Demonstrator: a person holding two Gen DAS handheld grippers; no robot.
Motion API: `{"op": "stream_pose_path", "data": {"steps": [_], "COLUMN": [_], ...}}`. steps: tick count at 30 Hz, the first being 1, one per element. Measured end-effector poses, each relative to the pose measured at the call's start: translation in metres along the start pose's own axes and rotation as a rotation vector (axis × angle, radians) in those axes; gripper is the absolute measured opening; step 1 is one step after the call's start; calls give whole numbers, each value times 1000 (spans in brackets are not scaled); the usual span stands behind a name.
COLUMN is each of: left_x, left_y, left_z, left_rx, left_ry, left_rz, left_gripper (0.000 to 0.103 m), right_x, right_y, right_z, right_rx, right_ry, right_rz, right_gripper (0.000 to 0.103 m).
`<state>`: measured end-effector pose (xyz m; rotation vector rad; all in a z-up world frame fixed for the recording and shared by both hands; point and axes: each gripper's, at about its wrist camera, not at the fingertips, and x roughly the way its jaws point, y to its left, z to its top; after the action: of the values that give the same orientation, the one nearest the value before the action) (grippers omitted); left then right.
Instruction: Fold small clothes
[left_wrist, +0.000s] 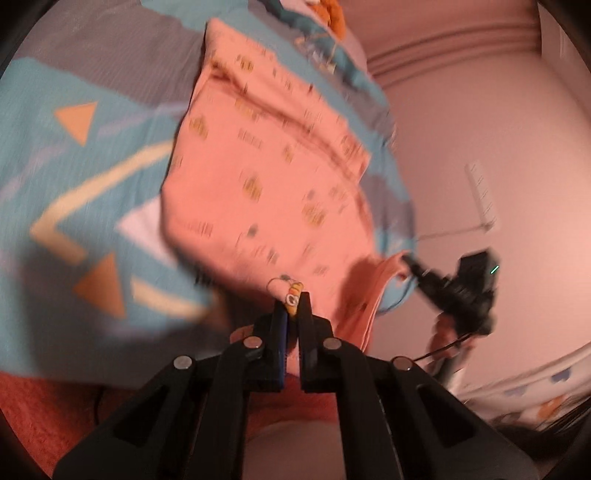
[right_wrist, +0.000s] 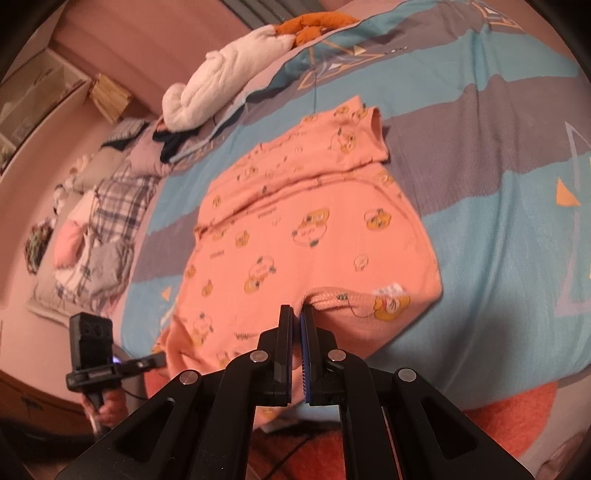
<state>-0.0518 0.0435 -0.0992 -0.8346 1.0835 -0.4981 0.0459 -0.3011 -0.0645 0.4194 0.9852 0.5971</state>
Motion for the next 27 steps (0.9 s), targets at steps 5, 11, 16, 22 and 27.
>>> {"op": "stream_pose_path", "data": {"steps": [5,11,16,22,27], "left_x": [-7,6,15,21,10], "left_y": [11,16,26,32,25], "left_z": [35,68,89,107,109], "left_rx": [-84,-121,-142,-162,-114], "left_ry": [-90,-136,-158,-211,-225], "left_rz": [-16,31,81,143,252], "left_gripper": [3,3,4,27,31], "right_x": [5,23,36,30,18], "right_y": [-21,-44,-60,-71,-72], "right_z": [21,41,52,58,61], "right_rx": [79,139,196,223,178], "right_ry": [-58,-93,-106,-179,-206], "right_rz": [20,-41,-73,-149,-181], "right_gripper": [5,5,5,5,5]}}
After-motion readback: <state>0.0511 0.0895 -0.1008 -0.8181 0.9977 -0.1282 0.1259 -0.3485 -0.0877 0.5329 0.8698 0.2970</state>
